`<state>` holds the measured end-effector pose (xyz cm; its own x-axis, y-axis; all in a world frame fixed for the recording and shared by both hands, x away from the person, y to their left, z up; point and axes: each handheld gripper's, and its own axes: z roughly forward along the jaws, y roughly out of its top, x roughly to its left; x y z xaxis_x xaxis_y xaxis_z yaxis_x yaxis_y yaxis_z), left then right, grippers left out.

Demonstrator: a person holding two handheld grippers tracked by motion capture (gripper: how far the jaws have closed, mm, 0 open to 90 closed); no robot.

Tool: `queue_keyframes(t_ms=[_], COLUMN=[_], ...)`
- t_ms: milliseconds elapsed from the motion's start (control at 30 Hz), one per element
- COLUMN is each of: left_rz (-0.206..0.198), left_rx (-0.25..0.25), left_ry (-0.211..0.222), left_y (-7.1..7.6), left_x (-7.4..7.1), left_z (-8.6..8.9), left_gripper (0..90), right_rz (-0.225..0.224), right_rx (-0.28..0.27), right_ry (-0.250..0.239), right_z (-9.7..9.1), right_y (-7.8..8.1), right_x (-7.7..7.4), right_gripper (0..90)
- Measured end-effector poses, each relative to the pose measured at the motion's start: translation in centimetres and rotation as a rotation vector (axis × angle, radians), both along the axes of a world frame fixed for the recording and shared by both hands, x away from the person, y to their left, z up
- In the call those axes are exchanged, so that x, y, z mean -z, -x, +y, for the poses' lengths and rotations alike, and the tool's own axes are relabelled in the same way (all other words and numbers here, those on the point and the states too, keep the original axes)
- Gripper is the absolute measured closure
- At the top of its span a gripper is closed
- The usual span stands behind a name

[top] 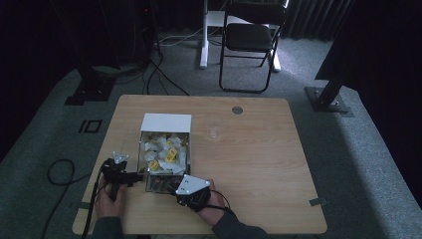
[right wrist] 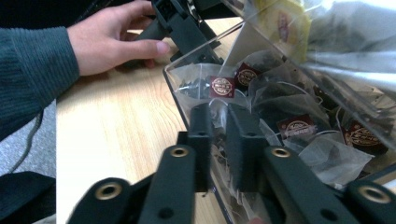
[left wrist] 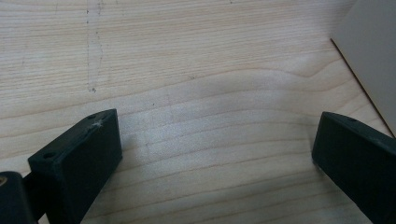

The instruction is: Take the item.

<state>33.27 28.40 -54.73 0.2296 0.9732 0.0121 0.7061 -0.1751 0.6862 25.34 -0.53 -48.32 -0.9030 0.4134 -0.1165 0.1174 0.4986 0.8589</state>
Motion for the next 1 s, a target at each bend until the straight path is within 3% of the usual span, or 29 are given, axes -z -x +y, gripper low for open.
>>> queue_keyframes(t_ms=[100,533,1000], left_rz=[0.0,0.0,-0.001], left_rx=[0.0,0.0,-0.001], left_ry=[0.0,0.0,0.0], left_y=[0.0,0.0,0.0], left_x=[0.0,0.0,0.0], left_z=[0.0,0.0,0.0], left_gripper=[2.0,2.0,2.0], right_rz=[-0.004,-0.015,-0.021], right_rx=[0.008,0.011,0.019], right_ry=[0.001,-0.071,-0.106], right_z=[-0.1,-1.7,-4.0], right_y=[0.0,0.3,1.4], right_x=[0.1,-1.3,-3.1], right_gripper=[90.0,90.0,90.0])
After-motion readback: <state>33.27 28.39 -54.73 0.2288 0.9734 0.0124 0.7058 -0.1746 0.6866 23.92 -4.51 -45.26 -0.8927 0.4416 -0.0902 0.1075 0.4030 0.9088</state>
